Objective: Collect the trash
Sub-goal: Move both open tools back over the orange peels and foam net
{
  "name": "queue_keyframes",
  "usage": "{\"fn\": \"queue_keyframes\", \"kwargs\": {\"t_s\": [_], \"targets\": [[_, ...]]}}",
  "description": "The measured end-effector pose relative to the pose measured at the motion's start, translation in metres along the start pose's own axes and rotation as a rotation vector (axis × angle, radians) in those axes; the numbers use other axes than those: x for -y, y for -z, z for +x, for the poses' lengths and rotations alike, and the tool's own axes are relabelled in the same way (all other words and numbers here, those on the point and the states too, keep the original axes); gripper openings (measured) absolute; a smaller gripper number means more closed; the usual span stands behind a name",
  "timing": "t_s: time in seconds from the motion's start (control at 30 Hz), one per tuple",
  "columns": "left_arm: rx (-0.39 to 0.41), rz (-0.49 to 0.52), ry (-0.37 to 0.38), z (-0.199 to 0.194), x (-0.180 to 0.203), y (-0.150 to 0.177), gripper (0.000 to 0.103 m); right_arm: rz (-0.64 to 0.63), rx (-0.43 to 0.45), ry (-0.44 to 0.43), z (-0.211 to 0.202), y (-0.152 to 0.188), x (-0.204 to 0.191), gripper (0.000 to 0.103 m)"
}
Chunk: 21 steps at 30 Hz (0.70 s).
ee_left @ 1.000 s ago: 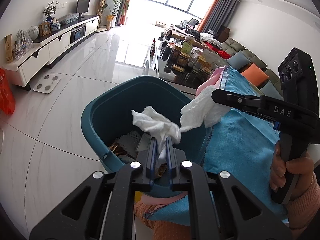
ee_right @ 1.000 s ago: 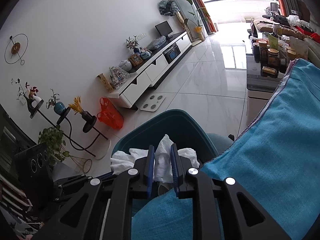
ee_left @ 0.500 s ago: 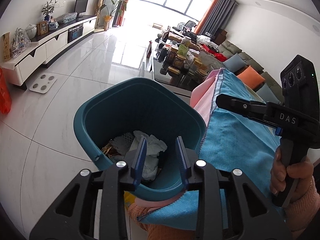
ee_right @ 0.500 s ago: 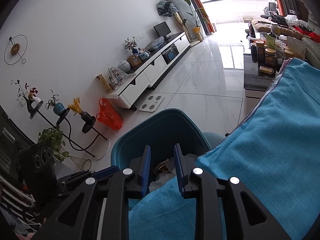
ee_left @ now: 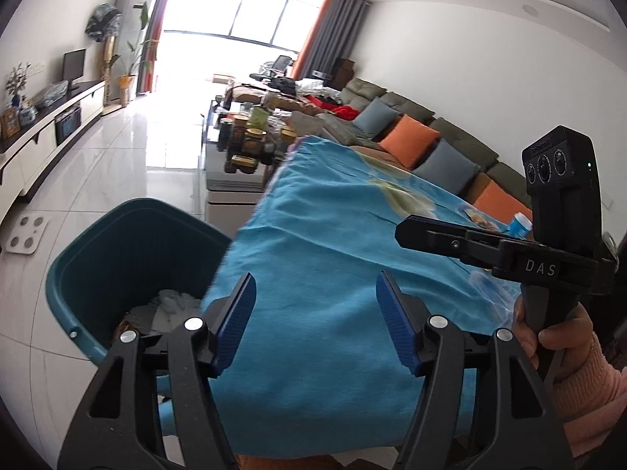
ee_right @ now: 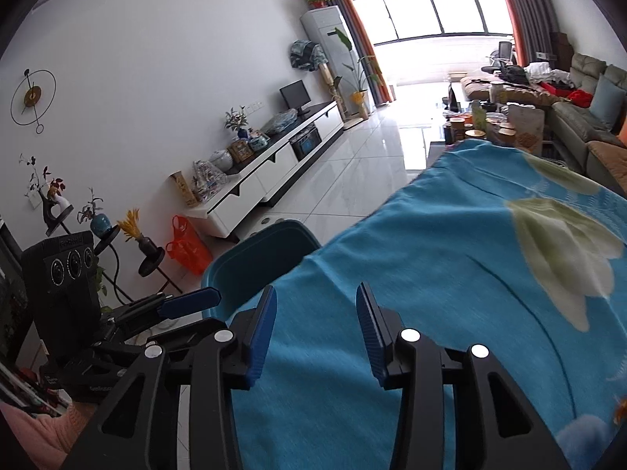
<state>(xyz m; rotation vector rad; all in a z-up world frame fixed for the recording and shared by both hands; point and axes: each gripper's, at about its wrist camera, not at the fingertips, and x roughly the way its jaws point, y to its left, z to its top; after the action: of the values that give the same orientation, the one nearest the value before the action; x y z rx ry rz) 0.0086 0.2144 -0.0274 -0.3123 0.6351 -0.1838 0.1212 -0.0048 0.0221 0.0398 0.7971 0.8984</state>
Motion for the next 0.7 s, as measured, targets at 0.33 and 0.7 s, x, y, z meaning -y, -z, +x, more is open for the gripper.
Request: {"fn": "queue_keyframes", "kwargs": {"t_s": [0.33, 0.7], "targets": [[-0.103, 0.161, 0.171, 0.063, 0.106, 0.008, 0.063, 0.128, 0.094, 0.208, -0.089, 0.040, 0.076, 0.040], [-0.194, 0.283, 0.253, 0.129, 0.193, 0.002, 0.063, 0.325, 0.217, 0.463, -0.180, 0.075, 0.180, 0.041]]}}
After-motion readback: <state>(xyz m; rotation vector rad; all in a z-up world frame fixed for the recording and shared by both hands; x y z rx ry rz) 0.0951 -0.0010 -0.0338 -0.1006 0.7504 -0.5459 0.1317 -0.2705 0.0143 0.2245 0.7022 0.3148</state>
